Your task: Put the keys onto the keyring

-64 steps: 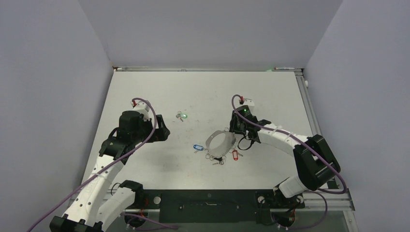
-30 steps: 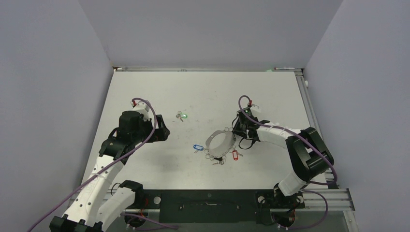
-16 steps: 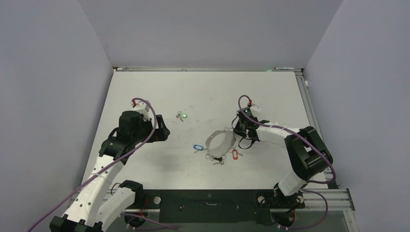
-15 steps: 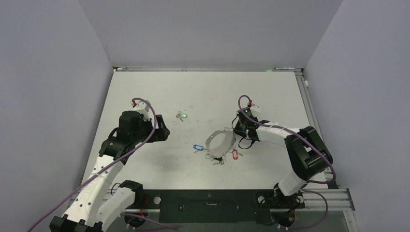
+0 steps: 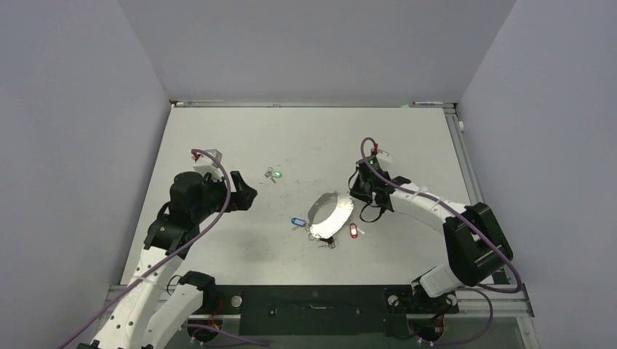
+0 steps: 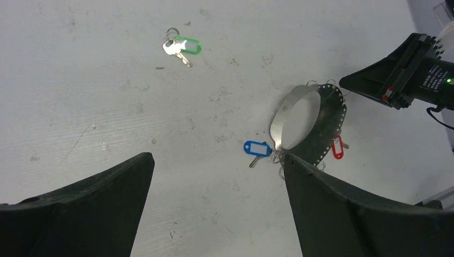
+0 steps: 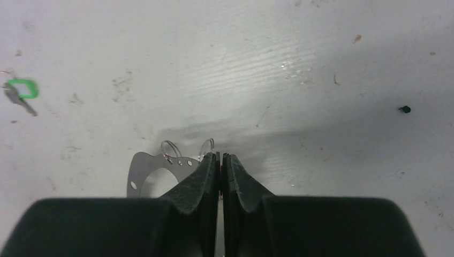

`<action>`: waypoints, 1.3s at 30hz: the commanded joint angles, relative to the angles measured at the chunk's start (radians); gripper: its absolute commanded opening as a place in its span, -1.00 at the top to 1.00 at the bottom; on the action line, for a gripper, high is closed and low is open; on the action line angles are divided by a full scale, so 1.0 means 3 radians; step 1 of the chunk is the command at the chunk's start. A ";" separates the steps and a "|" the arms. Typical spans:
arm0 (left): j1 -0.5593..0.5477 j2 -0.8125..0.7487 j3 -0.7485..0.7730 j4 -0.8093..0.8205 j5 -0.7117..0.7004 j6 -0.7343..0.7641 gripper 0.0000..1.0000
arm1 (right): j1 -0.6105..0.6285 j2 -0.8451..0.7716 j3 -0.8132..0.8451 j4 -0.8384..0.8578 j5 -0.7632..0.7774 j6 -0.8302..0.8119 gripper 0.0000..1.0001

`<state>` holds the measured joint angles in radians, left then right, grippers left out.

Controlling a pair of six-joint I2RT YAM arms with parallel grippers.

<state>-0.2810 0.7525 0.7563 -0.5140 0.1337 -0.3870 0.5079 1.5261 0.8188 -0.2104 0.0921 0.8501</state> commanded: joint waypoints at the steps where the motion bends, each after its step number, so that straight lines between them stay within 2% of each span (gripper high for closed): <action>1: -0.0019 -0.0254 -0.0150 0.0581 0.0155 -0.0161 -0.76 | 0.0100 -0.0418 0.0341 -0.0269 -0.0001 0.0106 0.90; 6: -0.0216 -0.0336 -0.0264 0.1081 0.0068 -0.0371 -0.72 | 0.0214 -0.0806 0.0540 -0.0590 0.0174 0.0440 0.90; 10: -0.0681 -0.0244 -0.0205 0.1408 -0.0382 -0.0303 -0.70 | 0.0229 -0.1013 0.0745 -0.0900 0.0179 0.0680 0.90; 16: -0.1730 0.0061 -0.0107 0.2007 -0.1244 0.0253 -0.63 | 0.0255 -0.1082 0.1194 -0.1530 0.0170 0.0929 0.89; 21: -0.2438 0.0414 -0.0311 0.2899 -0.1534 0.1069 -0.60 | 0.0275 -0.1099 0.1486 -0.1975 0.0223 0.1058 0.89; 24: -0.2597 0.0618 -0.0413 0.3382 -0.1406 0.1487 -0.54 | 0.0290 -0.1114 0.1639 -0.2266 0.0281 0.1164 0.89; 30: -0.2681 0.0991 -0.0674 0.4366 -0.0760 0.2217 -0.41 | 0.0332 -0.1204 0.1731 -0.2498 0.0242 0.1280 0.90; 33: -0.2745 0.1205 -0.0655 0.4546 -0.0537 0.2530 -0.37 | 0.0351 -0.1269 0.1701 -0.2531 0.0250 0.1372 0.89; 39: -0.2791 0.1589 -0.0462 0.4725 -0.0315 0.2682 -0.20 | 0.0385 -0.1354 0.1626 -0.2489 0.0245 0.1503 0.89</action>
<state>-1.1091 1.1770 0.5522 0.7647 -0.0517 0.3344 0.6106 1.1549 1.2907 -0.9707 0.1516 1.2518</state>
